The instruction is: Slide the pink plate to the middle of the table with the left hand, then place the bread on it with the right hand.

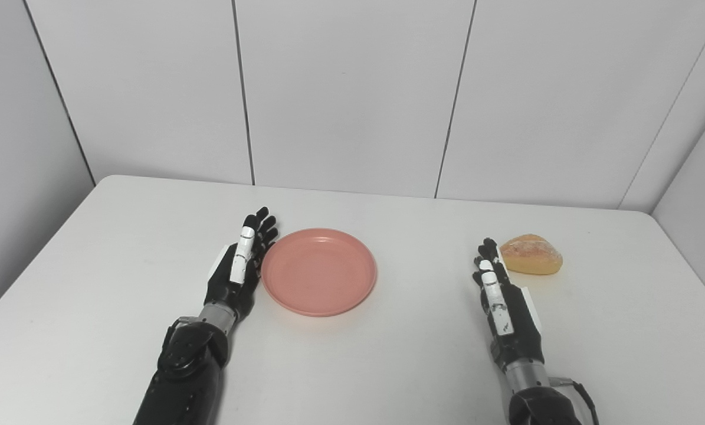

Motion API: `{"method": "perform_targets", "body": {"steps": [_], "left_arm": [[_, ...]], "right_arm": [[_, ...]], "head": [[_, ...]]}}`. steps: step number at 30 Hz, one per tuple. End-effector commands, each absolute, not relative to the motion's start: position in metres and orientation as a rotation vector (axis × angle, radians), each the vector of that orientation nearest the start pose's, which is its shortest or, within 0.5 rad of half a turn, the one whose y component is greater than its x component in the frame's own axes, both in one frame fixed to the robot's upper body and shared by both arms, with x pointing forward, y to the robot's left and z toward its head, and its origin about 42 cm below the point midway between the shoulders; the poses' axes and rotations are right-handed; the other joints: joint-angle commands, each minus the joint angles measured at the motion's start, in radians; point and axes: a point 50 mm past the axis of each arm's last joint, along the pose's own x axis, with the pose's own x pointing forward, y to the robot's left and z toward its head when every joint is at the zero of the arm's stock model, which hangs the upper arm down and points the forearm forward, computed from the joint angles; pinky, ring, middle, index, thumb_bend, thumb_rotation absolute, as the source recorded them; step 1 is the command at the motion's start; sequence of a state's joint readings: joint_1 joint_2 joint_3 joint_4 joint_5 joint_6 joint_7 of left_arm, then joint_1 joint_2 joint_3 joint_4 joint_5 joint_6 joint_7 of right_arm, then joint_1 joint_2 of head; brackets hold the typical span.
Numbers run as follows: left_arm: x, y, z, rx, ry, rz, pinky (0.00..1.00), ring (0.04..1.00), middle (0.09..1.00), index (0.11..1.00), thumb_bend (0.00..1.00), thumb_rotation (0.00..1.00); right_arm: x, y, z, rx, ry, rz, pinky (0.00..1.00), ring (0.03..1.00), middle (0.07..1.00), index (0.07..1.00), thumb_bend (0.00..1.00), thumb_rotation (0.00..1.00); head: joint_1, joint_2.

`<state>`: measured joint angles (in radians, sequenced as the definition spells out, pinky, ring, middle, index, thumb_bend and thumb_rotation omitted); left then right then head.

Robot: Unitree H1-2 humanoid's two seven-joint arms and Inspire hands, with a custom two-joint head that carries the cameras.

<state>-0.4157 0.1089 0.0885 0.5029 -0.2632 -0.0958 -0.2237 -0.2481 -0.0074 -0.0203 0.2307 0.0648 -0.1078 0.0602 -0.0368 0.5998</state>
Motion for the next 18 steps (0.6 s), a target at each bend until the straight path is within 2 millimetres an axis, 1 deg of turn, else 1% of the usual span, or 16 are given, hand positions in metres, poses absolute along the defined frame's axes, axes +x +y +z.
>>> {"method": "perform_targets", "body": {"steps": [1,4,7,11,18], "left_arm": [[0.412,0.224,0.113,-0.187,-0.051,-0.208,0.94,0.904,0.923,0.916,0.65,1.00],[0.410,0.218,0.113,-0.181,-0.047,-0.216,0.95,0.906,0.928,0.915,0.67,1.00],[0.409,0.212,0.113,-0.169,-0.038,-0.226,0.98,0.904,0.926,0.909,0.68,1.00],[0.408,0.204,0.112,-0.159,-0.041,-0.235,0.98,0.895,0.913,0.903,0.67,1.00],[0.405,0.192,0.113,-0.168,-0.053,-0.256,0.97,0.909,0.921,0.911,0.65,1.00]], "right_arm": [[0.362,-0.193,0.117,0.067,-0.136,0.102,1.00,1.000,1.000,1.000,0.62,0.90],[0.362,-0.195,0.118,0.064,-0.137,0.101,1.00,1.000,1.000,1.000,0.61,0.90],[0.363,-0.197,0.119,0.064,-0.144,0.105,1.00,1.000,1.000,1.000,0.60,0.91],[0.363,-0.200,0.121,0.061,-0.143,0.104,1.00,1.000,1.000,1.000,0.58,0.92],[0.365,-0.201,0.122,0.060,-0.138,0.102,1.00,1.000,1.000,1.000,0.57,0.92]], "head": [[0.003,0.007],[0.007,0.013],[0.010,0.017],[0.010,0.021],[0.007,0.029]]}}
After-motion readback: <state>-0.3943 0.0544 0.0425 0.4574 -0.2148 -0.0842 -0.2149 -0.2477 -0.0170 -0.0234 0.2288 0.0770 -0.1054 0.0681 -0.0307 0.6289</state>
